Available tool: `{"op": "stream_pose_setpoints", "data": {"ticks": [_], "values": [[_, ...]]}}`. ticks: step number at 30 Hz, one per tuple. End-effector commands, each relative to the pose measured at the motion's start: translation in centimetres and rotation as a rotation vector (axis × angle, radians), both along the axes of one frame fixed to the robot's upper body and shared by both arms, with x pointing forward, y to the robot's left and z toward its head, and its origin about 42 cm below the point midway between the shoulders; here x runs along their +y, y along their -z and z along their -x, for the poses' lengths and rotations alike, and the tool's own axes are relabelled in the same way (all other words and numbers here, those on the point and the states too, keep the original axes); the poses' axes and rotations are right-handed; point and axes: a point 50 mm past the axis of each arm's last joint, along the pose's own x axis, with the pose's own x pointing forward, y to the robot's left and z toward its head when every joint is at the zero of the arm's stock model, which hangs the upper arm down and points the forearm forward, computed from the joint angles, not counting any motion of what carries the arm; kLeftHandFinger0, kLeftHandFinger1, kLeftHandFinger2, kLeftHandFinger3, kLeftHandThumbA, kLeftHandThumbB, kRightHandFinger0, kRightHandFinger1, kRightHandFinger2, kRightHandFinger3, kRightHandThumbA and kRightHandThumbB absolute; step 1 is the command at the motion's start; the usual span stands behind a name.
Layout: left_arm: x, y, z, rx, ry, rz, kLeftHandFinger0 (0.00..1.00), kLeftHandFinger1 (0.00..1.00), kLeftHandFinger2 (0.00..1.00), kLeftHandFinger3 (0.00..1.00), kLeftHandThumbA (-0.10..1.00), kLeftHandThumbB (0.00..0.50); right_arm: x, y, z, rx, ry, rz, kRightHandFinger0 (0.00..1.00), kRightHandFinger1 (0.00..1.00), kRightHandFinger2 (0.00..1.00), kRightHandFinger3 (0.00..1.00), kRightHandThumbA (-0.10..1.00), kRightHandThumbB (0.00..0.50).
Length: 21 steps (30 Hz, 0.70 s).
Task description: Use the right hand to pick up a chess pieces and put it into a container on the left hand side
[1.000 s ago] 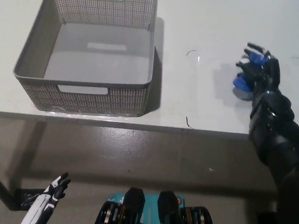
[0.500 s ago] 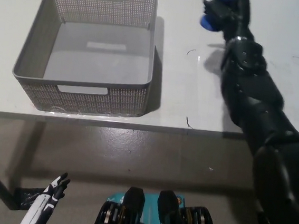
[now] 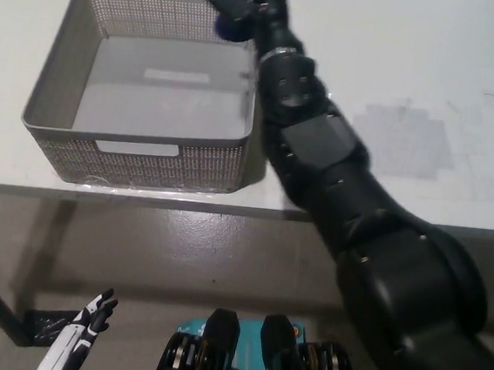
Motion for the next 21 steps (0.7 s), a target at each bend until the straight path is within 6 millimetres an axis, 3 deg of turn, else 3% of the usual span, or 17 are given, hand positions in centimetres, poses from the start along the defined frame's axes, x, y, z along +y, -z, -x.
{"op": "stream_pose_setpoints", "data": {"ticks": [1, 2, 3, 5, 6, 7, 8, 14, 15, 17, 18, 19, 20, 21], "values": [[0.0, -0.5, -0.2, -0.024, 0.026, -0.003, 1.00, 1.00, 1.00, 1.00, 1.00, 0.225, 3.0, -4.5, 0.8, -0.112, -0.030, 0.045, 0.01, 0.19, 0.37, 0.26, -0.10, 0.148], [0.1, -0.8, -0.6, -0.029, 0.026, -0.004, 1.00, 1.00, 1.00, 1.00, 1.00, 0.220, 3.7, -4.4, 1.0, -0.075, -0.051, 0.040, 0.00, 0.06, 0.25, 0.11, -0.10, 0.147], [0.1, -0.8, -0.3, -0.024, 0.025, -0.002, 1.00, 1.00, 1.00, 1.00, 1.00, 0.221, 4.1, -4.0, 1.2, -0.054, -0.057, 0.047, 0.00, 0.01, 0.28, 0.10, -0.10, 0.147], [0.0, -0.7, 0.1, -0.015, 0.029, 0.002, 1.00, 1.00, 1.00, 1.00, 1.00, 0.216, 4.5, -3.2, 1.4, -0.035, -0.064, 0.058, 0.00, 0.11, 0.54, 0.39, -0.10, 0.142], [-0.1, -0.8, 0.0, -0.018, 0.032, 0.005, 1.00, 1.00, 1.00, 1.00, 1.00, 0.216, 4.5, -2.9, 1.5, -0.025, -0.066, 0.063, 0.00, 0.18, 0.67, 0.60, -0.10, 0.133], [-0.2, -0.8, 0.0, -0.021, 0.031, 0.002, 1.00, 1.00, 1.00, 1.00, 1.00, 0.220, 4.6, -2.5, 1.5, -0.011, -0.071, 0.061, 0.00, 0.24, 0.69, 0.72, -0.10, 0.120], [-0.2, -0.8, 0.0, -0.020, 0.033, -0.001, 1.00, 1.00, 1.00, 1.00, 1.00, 0.220, 4.6, -2.2, 1.6, -0.002, -0.072, 0.064, 0.00, 0.27, 0.70, 0.77, -0.10, 0.113], [-0.4, -0.8, -0.4, -0.019, 0.046, -0.003, 1.00, 1.00, 1.00, 1.00, 1.00, 0.206, 3.9, -0.6, 1.4, 0.027, -0.075, 0.110, 0.01, 0.37, 0.76, 0.74, -0.10, 0.144], [-0.4, -0.9, -0.4, -0.021, 0.047, -0.008, 1.00, 1.00, 1.00, 1.00, 1.00, 0.212, 3.8, -0.4, 1.3, 0.030, -0.072, 0.118, 0.07, 0.43, 0.79, 0.74, -0.10, 0.155], [-0.4, -1.1, -0.7, -0.022, 0.047, -0.008, 1.00, 1.00, 1.00, 1.00, 1.00, 0.216, 3.6, -0.2, 1.1, 0.058, -0.074, 0.148, 0.30, 0.63, 0.89, 0.73, -0.10, 0.183], [-0.4, -1.2, -0.7, -0.022, 0.048, -0.010, 1.00, 1.00, 1.00, 1.00, 1.00, 0.217, 3.5, -0.2, 1.1, 0.059, -0.073, 0.148, 0.27, 0.61, 0.82, 0.67, -0.10, 0.180], [-0.3, -1.2, -0.8, -0.020, 0.048, -0.010, 1.00, 1.00, 1.00, 1.00, 1.00, 0.222, 3.3, 0.1, 0.9, 0.077, -0.085, 0.176, 0.46, 0.64, 0.81, 0.81, 0.09, 0.172], [-0.4, -1.3, -0.9, -0.021, 0.052, -0.014, 1.00, 1.00, 1.00, 1.00, 1.00, 0.221, 3.1, 0.2, 0.9, 0.083, -0.092, 0.177, 0.43, 0.56, 0.69, 0.74, 0.10, 0.173], [-0.4, -1.4, -1.0, -0.024, 0.058, -0.021, 1.00, 1.00, 1.00, 1.00, 1.00, 0.210, 2.9, 0.3, 0.8, 0.092, -0.101, 0.196, 0.49, 0.61, 0.76, 0.83, 0.18, 0.195]]}}
